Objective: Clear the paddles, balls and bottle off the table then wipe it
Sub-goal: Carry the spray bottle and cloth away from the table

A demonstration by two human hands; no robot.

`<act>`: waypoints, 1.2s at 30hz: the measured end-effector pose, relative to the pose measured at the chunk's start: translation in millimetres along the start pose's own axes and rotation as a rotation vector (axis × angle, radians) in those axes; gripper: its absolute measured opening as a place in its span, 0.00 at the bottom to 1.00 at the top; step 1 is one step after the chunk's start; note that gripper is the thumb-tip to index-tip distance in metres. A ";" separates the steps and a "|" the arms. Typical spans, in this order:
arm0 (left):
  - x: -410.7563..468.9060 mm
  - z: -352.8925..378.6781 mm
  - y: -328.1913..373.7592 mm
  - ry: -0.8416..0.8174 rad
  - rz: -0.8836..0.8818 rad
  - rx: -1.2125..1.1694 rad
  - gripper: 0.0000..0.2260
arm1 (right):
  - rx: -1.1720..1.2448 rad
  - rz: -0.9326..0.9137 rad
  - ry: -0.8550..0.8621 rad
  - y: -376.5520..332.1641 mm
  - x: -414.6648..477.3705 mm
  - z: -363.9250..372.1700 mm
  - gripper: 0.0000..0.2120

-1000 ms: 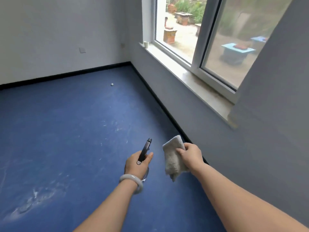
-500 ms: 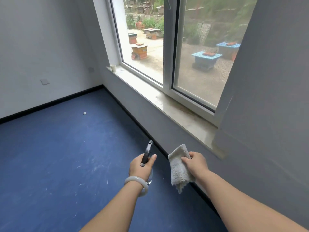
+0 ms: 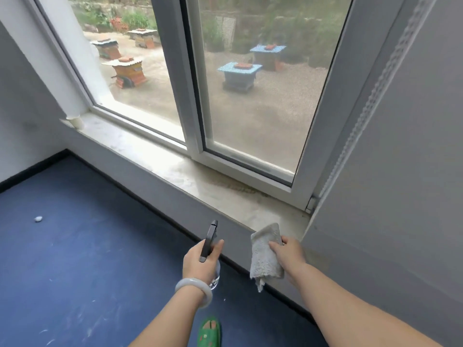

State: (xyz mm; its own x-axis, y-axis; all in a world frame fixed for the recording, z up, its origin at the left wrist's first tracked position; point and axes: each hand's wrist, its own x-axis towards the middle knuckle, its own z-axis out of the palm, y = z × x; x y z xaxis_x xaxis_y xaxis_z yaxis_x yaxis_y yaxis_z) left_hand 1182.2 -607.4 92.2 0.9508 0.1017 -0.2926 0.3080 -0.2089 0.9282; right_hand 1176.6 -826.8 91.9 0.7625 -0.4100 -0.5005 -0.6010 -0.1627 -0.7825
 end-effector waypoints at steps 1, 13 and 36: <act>19.0 1.5 4.2 -0.045 0.007 0.018 0.23 | 0.036 0.023 0.043 -5.5 8.5 3.3 0.05; 137.9 54.1 43.6 -0.445 0.048 0.080 0.05 | 0.404 0.220 0.237 -25.4 90.0 13.5 0.14; 189.5 89.0 43.3 -0.487 0.137 0.196 0.04 | -0.544 0.033 0.203 8.9 152.2 32.9 0.32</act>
State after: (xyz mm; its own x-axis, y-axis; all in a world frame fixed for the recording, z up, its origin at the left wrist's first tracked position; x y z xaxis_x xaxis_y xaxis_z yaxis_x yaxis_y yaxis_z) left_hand 1378.8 -683.8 56.5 0.8736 -0.3921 -0.2883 0.1367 -0.3709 0.9186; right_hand 1295.1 -861.1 -3.4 0.7125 -0.5780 -0.3978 -0.7011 -0.5627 -0.4380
